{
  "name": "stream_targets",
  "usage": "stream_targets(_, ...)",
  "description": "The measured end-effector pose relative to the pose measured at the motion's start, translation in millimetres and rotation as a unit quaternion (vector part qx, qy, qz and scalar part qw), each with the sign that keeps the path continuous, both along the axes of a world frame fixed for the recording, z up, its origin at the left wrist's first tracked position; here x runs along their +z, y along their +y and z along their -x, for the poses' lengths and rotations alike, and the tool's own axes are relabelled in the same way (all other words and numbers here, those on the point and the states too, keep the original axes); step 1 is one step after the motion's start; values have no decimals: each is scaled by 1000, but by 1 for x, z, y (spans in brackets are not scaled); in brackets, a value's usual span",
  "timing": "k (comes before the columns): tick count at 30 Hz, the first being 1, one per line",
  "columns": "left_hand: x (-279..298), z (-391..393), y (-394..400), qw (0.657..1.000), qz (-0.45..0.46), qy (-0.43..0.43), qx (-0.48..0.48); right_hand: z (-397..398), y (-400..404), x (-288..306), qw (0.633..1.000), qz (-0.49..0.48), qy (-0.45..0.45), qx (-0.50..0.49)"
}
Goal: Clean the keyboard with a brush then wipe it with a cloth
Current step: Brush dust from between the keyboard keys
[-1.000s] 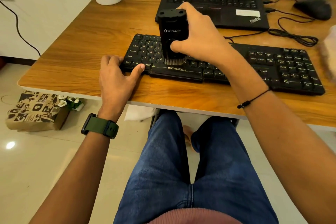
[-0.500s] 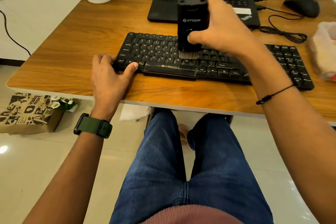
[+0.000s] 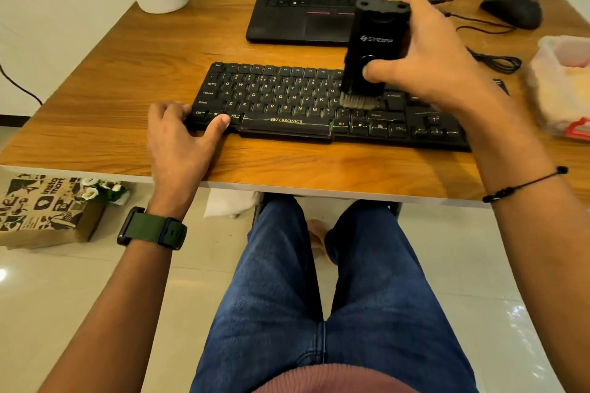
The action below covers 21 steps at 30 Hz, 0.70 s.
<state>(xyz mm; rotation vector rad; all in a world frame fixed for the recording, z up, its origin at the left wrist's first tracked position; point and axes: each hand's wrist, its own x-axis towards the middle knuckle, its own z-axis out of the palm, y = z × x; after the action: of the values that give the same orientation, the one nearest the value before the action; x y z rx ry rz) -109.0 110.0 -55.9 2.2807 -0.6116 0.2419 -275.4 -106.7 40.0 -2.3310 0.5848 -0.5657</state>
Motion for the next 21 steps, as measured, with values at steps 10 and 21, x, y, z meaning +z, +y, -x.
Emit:
stream_targets(10,2,2,0,1000,-2,0,2,2,1,-16,1000,5,26,8)
stream_targets(21,0,0,1,1000,-5,-8,4,12,-2,-5,1000,-7,-8,-1)
